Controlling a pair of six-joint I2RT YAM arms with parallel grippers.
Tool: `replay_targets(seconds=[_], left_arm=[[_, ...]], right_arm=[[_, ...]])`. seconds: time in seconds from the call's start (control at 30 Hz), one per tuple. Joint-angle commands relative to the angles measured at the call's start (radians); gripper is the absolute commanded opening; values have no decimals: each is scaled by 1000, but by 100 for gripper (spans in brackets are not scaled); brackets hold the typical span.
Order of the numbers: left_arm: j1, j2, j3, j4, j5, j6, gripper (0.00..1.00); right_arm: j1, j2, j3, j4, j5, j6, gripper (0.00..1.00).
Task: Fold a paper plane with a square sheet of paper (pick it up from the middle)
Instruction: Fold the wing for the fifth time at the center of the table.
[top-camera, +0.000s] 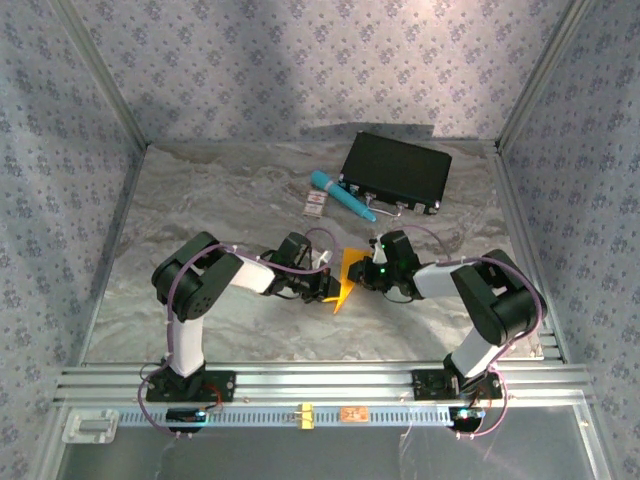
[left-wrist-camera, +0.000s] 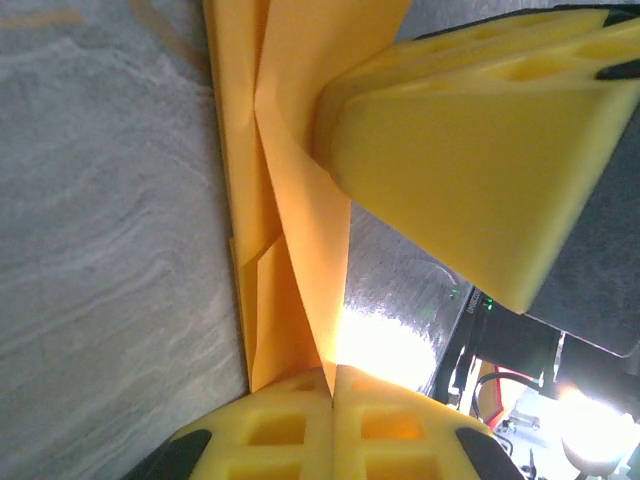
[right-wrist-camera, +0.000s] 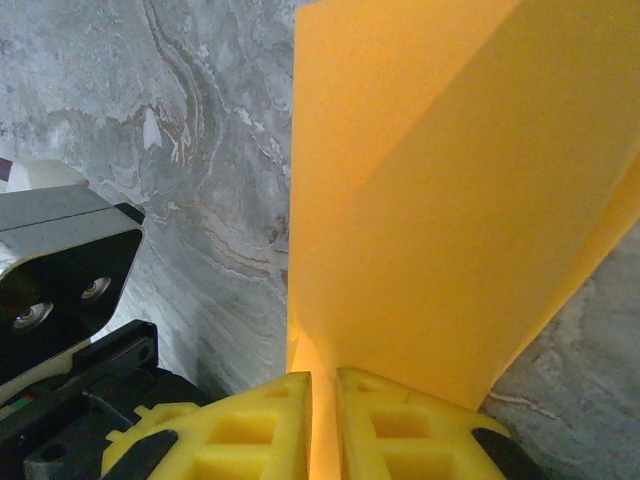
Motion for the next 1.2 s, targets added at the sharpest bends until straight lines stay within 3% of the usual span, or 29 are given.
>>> replay_targets(seconds=[0.0,0.23,0.47,0.83,1.17], left_arm=[[-24,43,-7,-54,-68,24,7],[-44,-2,3,-110,-44,66,12],[-61,-12,11,-170,-42,103,0],[-76,-74,21,-249,-78,137,9],[-78,-95,18,-241,-75,136,5]], right_arm=[[-7,40,11,-49,41,-11,16],[-8,55,17,-64,44,-6,15],[-7,56,18,-73,47,-6,16],[-7,61,20,-85,50,-8,15],[-4,66,24,-85,49,-8,15]])
